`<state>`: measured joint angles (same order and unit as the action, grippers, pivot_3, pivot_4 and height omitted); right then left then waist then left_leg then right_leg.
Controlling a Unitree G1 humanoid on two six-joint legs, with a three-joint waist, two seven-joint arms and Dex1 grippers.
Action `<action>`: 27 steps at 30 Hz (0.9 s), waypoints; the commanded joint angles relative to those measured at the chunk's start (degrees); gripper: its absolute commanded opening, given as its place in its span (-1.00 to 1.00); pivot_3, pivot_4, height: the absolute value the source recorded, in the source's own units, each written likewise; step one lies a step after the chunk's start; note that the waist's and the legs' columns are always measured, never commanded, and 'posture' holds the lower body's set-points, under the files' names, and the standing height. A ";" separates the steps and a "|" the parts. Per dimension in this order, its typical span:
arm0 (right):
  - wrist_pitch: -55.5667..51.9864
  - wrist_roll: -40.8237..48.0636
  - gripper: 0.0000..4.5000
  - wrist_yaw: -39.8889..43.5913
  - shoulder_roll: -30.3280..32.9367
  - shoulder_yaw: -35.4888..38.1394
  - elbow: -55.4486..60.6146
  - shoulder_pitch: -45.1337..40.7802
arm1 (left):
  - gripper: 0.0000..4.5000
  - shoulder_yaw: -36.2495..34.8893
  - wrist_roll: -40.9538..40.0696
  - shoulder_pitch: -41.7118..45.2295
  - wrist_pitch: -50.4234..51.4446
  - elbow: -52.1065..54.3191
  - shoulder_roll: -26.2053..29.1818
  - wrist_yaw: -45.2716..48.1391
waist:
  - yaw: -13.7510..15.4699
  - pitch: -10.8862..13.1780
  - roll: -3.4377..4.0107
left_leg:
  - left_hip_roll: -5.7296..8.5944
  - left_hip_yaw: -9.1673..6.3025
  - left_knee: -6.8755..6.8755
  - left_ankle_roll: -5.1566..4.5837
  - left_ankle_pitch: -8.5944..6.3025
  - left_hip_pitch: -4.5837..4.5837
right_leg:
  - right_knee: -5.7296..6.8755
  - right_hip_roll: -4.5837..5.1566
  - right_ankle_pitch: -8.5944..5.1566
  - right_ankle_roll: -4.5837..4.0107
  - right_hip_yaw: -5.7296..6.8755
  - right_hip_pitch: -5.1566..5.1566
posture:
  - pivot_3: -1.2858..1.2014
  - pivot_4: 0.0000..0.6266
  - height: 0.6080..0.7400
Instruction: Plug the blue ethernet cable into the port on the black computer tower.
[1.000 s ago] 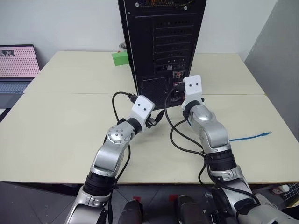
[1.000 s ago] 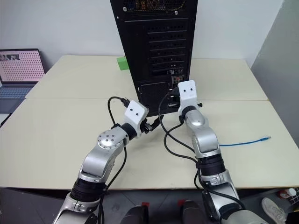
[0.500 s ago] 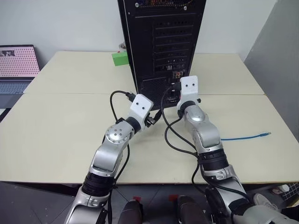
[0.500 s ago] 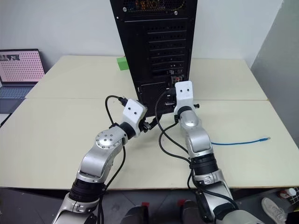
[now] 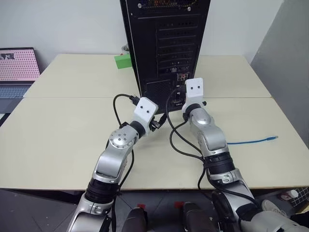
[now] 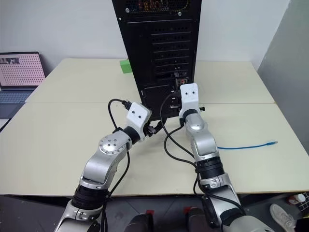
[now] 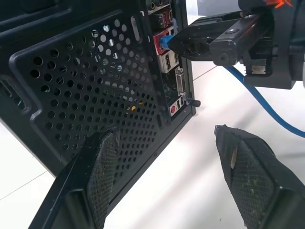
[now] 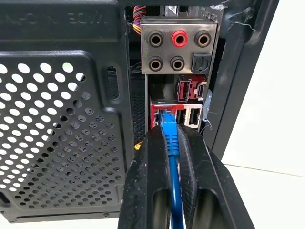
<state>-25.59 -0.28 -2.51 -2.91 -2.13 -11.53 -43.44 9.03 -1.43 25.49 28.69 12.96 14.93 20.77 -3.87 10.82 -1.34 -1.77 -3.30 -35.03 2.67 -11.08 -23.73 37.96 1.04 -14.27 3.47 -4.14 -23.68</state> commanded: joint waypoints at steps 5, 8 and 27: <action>-1.29 1.85 -0.45 4.93 1.98 -0.47 5.04 2.62 | 0.51 -4.17 -1.47 1.13 0.31 0.81 1.09 -0.08 | -0.04 0.00 0.00 | 0.00 -0.02 0.02 0.00 0.00 -0.03 | -0.02 0.00 -0.01 -0.01 0.02 0.00 | 0.03 -0.52 1.00; -2.72 2.08 -0.17 6.52 2.84 -1.26 8.23 4.74 | 0.51 -5.15 -2.38 1.23 0.31 0.69 1.88 0.92 | 0.02 0.00 0.00 | 0.00 -0.01 0.05 0.00 -0.01 -0.15 | -0.13 0.01 -0.02 -0.02 0.02 -0.05 | 0.03 -0.52 1.00; -7.42 20.23 0.99 37.60 28.74 6.37 37.10 20.42 | 0.51 -7.79 -9.72 -1.79 -0.11 3.03 14.93 16.63 | 0.62 0.01 -0.02 | 0.01 0.00 0.09 0.01 -0.01 -0.16 | -0.26 0.03 -0.05 -0.01 0.03 -0.05 | 0.03 -0.52 1.00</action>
<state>-33.01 15.88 31.87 23.81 -0.10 22.61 -23.29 3.96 -9.30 23.54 30.11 13.65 28.39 35.68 -3.24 10.83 -1.36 -1.76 -3.29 -34.94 2.68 -11.09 -23.88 37.70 1.07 -14.32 3.45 -4.11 -23.72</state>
